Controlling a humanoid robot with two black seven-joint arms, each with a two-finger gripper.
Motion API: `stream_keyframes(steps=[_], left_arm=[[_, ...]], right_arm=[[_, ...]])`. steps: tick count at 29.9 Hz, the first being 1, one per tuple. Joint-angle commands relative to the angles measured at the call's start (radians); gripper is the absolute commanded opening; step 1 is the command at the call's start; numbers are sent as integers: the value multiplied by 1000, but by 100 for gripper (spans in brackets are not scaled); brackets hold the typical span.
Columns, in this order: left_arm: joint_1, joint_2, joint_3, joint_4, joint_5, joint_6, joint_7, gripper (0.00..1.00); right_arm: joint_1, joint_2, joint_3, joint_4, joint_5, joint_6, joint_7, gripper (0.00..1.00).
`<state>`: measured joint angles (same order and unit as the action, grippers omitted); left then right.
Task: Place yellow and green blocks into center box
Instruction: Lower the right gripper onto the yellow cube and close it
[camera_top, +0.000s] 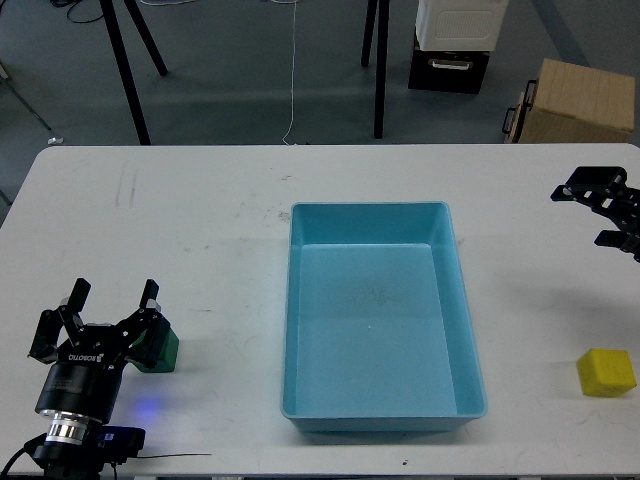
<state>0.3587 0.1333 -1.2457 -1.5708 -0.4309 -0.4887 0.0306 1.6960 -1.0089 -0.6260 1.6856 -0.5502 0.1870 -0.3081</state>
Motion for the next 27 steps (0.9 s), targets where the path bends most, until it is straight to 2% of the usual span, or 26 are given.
stream_keyframes(steps=[1,3,7,12,17,27], left_arm=[[2,2,0,-3,0,0,-3,100],[3,2,-1,-3,0,0,-3,100],[5,2,0,-3,0,0,-3,100],[5,0,2,-3,0,0,-3,100],[5,2,0,-2,1,0,-3,100],[-1,2,2,1,1,0,0,100]], right_arm=[[114,30,-184,48,-123,75,-13,100],[114,29,-233,48,-207,110,-13,100],[105,9,-322,48,-371,112,-13,100],[4,-17,-302,48,-369,92,-11,100],[-122,-20,-238,48,-336,19,-2,100],[-151,-14,-182,48,-226,5,0,100]])
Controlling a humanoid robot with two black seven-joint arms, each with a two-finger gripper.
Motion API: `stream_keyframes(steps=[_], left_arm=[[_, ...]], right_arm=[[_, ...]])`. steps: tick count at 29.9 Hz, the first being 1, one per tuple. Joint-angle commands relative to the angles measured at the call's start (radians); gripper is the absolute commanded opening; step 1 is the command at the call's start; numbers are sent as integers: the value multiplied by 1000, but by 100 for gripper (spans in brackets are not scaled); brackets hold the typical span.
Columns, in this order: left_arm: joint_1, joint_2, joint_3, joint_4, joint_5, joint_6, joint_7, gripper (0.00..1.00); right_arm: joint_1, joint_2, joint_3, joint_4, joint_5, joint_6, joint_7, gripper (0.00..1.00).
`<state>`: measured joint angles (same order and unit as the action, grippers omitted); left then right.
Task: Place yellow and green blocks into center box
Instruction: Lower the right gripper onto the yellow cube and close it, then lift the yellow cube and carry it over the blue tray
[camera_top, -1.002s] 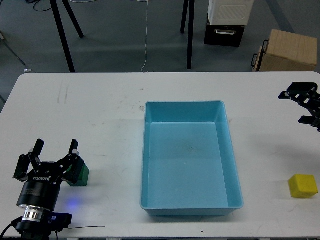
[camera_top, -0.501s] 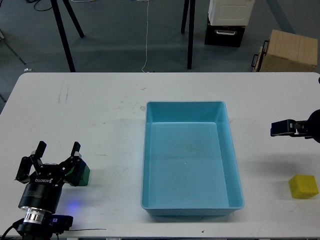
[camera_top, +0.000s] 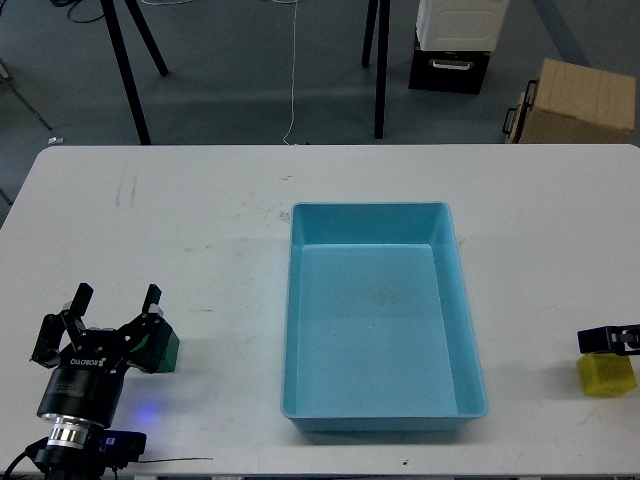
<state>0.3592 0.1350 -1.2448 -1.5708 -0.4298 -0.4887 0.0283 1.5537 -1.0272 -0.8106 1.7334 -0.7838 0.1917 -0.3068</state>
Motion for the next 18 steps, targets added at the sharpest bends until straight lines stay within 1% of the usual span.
stream_keyframes(steps=[1,9,15,17,18], left_arm=[[-2,0,1,2,0,0,2,100],[0,-2,1,2,6,0,2,100],[-3,-3,1,14,13,0,2,100],[-3,-2,1,14,14,0,2,100],[-3,-2,1,17,14,0,2,100]], right_arm=[[-17,6,2,0,8,2,-1,100],[-38,7,1,-2,-11,9,-11,100],[-101,52,27,-26,-9,-3,-11,100],[-128,59,56,-31,-11,-3,-11,98],[-139,61,70,-31,-11,-3,-11,94]])
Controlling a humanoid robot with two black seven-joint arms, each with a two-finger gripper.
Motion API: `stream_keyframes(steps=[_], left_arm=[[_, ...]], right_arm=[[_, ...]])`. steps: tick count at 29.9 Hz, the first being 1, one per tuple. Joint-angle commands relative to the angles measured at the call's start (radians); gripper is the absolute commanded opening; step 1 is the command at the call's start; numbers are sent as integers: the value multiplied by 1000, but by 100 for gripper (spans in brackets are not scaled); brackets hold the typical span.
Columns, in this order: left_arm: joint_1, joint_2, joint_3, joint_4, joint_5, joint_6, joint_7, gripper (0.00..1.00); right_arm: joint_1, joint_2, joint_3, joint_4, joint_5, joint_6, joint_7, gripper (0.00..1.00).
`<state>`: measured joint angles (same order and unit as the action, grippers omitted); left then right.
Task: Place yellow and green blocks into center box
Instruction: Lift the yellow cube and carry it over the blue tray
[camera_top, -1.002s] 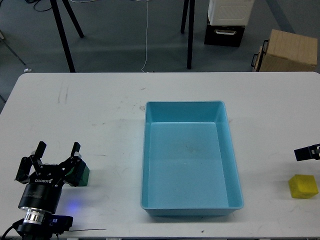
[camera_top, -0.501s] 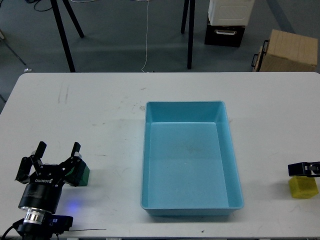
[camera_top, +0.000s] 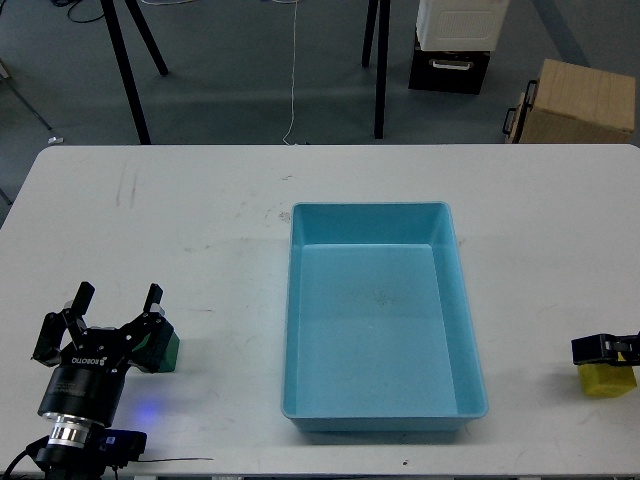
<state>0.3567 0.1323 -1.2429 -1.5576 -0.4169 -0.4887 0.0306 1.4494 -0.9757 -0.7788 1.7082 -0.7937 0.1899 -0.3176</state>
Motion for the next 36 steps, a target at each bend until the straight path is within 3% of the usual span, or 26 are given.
stream_keyframes(steps=[1,2,4,6,8,10,15,19,24,27,32,36], left_arm=[[-1,1,-1,7,1,0,0,100],[-2,1,0,8,1,0,0,100],[-2,1,0,11,3,0,0,100],[-2,0,0,16,3,0,0,100],[-2,0,0,16,4,0,0,100],[-2,-3,0,16,13,0,-1,100],[-2,-19,0,14,15,0,0,100],[-2,-19,0,14,17,0,0,100],[-1,-20,0,14,21,0,0,100],[4,-20,0,14,23,0,0,100],[7,-20,-1,13,23,0,-1,100],[8,-20,0,13,23,0,0,100]], right_arm=[[-41,11,46,-6,-1,0,0,82],[-44,11,49,-6,-1,0,-1,60],[-44,11,53,-6,-1,-1,-1,40],[-44,5,53,-2,-1,-1,-1,14],[-43,-3,53,1,-1,-1,-3,4],[-40,-15,56,4,1,-1,-5,0],[5,-92,154,25,17,3,-5,0],[101,-84,288,25,130,-9,12,0],[278,147,302,24,540,-20,60,0],[287,340,282,8,599,-53,60,1],[263,569,146,-47,535,-174,60,27],[224,623,118,-56,522,-268,60,75]])
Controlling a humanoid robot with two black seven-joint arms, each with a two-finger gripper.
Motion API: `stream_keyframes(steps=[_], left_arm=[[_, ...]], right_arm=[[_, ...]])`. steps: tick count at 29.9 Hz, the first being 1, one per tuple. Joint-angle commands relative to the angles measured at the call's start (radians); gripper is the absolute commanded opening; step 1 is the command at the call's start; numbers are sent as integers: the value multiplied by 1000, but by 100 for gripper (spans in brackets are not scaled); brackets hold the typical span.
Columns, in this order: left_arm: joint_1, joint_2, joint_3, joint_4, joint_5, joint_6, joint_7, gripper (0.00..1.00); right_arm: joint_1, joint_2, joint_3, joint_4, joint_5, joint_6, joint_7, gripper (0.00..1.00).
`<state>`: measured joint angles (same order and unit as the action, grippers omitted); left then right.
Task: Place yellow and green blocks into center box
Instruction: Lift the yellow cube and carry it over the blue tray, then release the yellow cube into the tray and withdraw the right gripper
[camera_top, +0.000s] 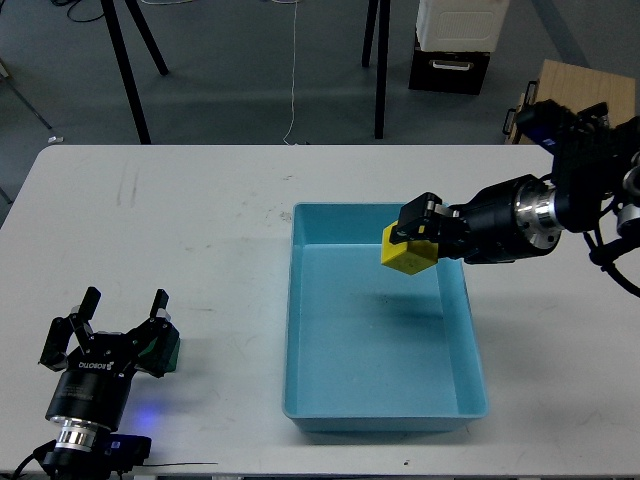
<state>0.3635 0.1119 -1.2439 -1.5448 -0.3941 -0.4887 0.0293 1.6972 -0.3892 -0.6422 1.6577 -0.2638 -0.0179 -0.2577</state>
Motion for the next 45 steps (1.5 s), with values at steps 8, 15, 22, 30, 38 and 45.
stream_keyframes(steps=[8,15,22,30,38,45], left_arm=[[-2,-1,1,0,11,0,1,100],[-11,-1,21,0,20,0,1,100],[-15,-9,37,0,20,0,1,100],[-52,-9,38,3,20,0,3,100],[-63,-8,38,14,18,0,3,100],[-101,-1,35,2,18,0,3,100]], right_arm=[[9,-88,1,-9,61,-63,-2,100],[7,-278,162,-121,78,-65,-3,100],[-57,-431,375,-226,153,-65,0,100],[-394,-405,876,-533,351,117,-9,100],[-673,-393,1237,-667,649,395,118,100],[-1195,-387,1775,-575,822,507,152,100]])
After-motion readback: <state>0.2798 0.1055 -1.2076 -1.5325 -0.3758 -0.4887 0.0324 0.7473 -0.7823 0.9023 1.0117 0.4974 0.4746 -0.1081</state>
